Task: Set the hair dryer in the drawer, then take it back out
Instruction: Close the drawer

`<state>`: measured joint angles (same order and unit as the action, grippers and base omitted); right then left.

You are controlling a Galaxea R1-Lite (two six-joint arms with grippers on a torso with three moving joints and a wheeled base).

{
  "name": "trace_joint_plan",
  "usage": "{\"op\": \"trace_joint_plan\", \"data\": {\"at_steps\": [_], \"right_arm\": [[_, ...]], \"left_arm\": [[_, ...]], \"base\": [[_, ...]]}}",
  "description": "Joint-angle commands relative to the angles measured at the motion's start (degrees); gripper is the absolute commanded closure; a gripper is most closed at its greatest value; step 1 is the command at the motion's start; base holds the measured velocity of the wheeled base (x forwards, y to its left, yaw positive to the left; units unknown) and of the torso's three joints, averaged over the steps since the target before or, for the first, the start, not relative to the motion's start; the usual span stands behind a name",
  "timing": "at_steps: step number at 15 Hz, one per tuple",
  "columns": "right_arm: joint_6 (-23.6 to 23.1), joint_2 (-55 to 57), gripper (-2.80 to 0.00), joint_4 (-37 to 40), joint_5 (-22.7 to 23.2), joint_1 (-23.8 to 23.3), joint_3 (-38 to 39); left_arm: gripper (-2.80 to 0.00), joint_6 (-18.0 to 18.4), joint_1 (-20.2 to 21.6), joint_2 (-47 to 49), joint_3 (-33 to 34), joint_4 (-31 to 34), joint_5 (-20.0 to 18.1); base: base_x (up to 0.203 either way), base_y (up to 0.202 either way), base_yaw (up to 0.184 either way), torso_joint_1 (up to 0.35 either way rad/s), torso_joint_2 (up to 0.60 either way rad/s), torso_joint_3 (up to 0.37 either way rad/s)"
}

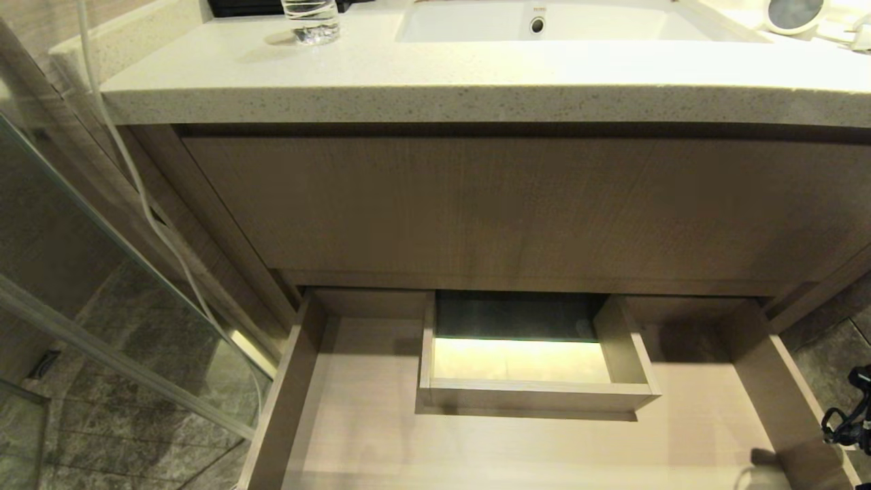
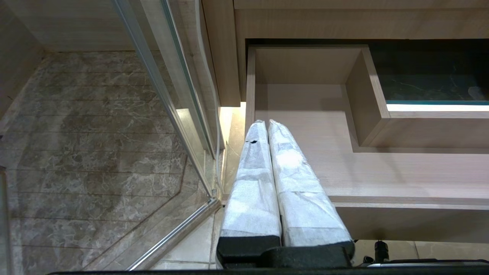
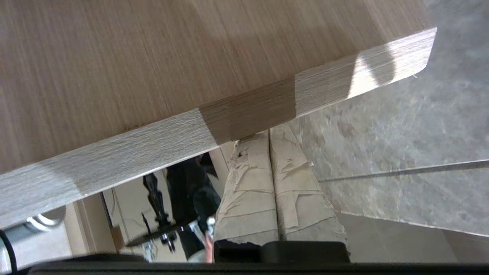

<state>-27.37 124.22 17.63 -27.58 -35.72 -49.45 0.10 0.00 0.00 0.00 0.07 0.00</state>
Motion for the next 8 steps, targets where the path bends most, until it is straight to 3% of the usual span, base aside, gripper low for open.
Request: {"op": "trace_joint_plan", "data": {"at_steps": [1, 8], "right_arm": [[-0.3, 0.1, 0.00, -4.4, 0.9, 0.4, -0.5], [-4.3, -1.0, 0.00, -22.4, 5.3, 1.2, -1.7]], "left_arm": [[0.00, 0.0, 0.0, 0.0, 0.0, 0.0, 0.0], [0.00, 0.0, 0.0, 0.0, 0.0, 0.0, 0.0]], "base": [[0.000, 0.000, 0.000, 0.000, 0.00, 0.000], [0.000, 0.000, 0.000, 0.000, 0.00, 0.000]]}}
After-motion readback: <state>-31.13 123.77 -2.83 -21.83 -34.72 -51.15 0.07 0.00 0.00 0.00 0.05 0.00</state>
